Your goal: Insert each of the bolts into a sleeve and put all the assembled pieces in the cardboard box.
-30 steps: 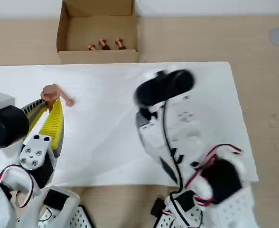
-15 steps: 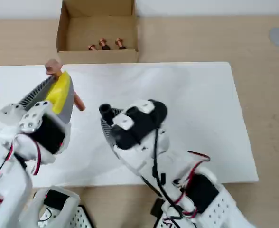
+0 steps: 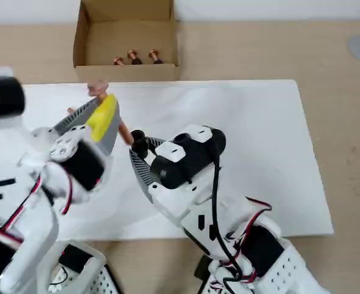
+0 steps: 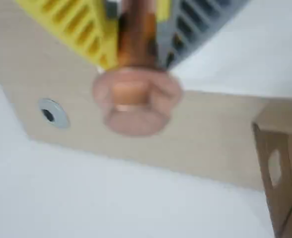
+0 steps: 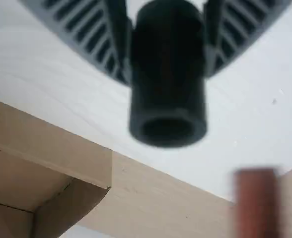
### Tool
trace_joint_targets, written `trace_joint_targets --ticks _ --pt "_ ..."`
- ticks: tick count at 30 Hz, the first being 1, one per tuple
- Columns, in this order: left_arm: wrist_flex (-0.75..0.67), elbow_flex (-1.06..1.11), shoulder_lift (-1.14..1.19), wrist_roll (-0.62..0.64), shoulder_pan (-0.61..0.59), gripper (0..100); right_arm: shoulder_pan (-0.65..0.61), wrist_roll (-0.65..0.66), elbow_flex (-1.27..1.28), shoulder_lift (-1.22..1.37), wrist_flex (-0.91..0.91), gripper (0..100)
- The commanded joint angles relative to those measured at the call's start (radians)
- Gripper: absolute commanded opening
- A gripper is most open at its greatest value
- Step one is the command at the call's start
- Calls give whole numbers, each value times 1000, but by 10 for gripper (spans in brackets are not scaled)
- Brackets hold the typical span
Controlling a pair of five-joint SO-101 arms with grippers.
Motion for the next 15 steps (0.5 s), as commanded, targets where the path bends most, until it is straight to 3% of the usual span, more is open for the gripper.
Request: trace_joint_targets --ticks 1,15 --pt "-87 34 4 -28 11 7 -41 -11 -38 -21 -21 10" --pt "-94 114 -4 -46 11 7 -81 -9 -36 -13 -21 10"
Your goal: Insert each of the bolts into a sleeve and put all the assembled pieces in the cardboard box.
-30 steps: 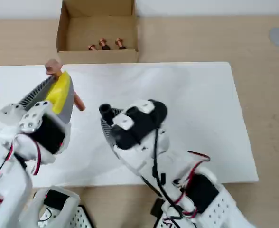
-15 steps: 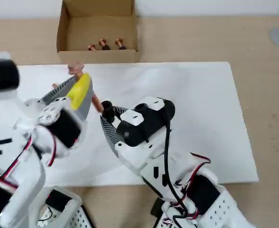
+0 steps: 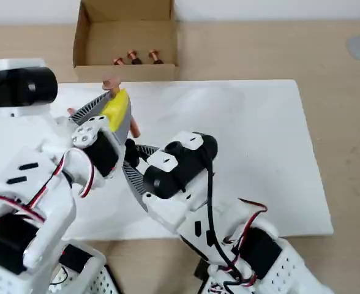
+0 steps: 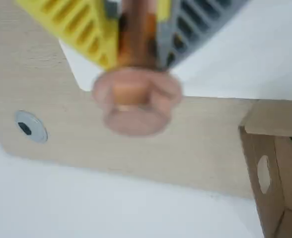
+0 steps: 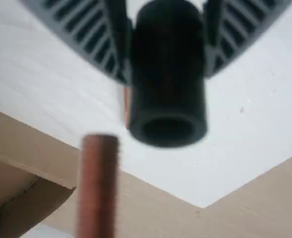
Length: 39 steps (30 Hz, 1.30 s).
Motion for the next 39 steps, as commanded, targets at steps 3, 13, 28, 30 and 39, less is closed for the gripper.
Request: trace_joint_targets --ticks 3,13,28,30,39 --pt "58 -61 -5 -26 11 7 -10 -9 -35 -13 -20 10" --pt "192 -239 -5 -78 14 7 -8 -9 -30 -13 -20 10" --pt "259 -250 -7 -77 20 7 -8 -9 -35 -13 -20 9" --pt "259 -249 -7 -77 20 7 -8 -9 -35 -13 -20 9" --pt "252 -149 -7 -78 20 8 -8 -9 -38 -13 -20 9"
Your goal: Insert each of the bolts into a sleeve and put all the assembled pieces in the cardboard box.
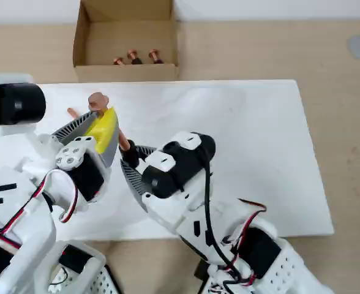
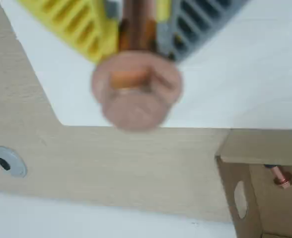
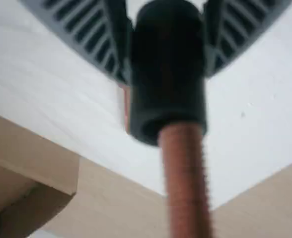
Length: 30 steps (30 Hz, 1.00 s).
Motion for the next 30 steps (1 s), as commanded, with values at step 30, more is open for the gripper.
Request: trace_joint_targets --ticks 30 --pt "-98 183 4 -87 17 8 87 -9 -48 -15 -25 9"
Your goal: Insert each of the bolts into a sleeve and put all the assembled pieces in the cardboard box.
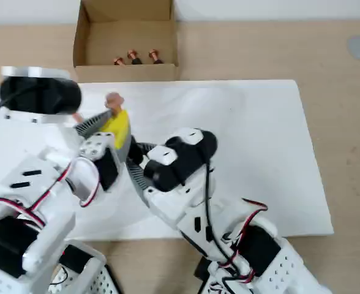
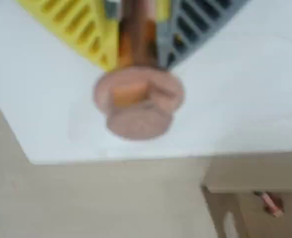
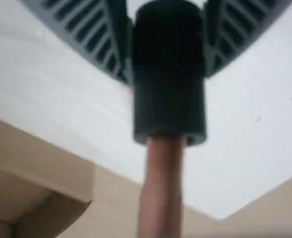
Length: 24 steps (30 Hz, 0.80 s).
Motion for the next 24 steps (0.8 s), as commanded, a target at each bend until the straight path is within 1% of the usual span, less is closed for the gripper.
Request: trace_joint_targets --ticks 1,4,7,9,13,17,20,24 --pt "-5 -3 5 -11 9 8 48 -6 -51 -16 -28 9" --pt "0 -3 5 -14 78 7 65 -9 -53 -16 -32 9" --pt "52 -38 7 -17 183 9 67 -32 -53 -16 -32 9" --pt "72 -74 13 -18 227 10 67 -34 -53 -16 -32 9" --pt "83 -118 13 -18 226 47 68 -34 -54 -16 -32 9" --pt "169 -184 15 -18 230 78 70 -34 -73 -15 -34 9" --pt "226 -236 15 -18 230 98 110 -34 -77 -7 -80 9" --pt "292 -295 15 -18 227 104 196 -34 -120 91 -155 9"
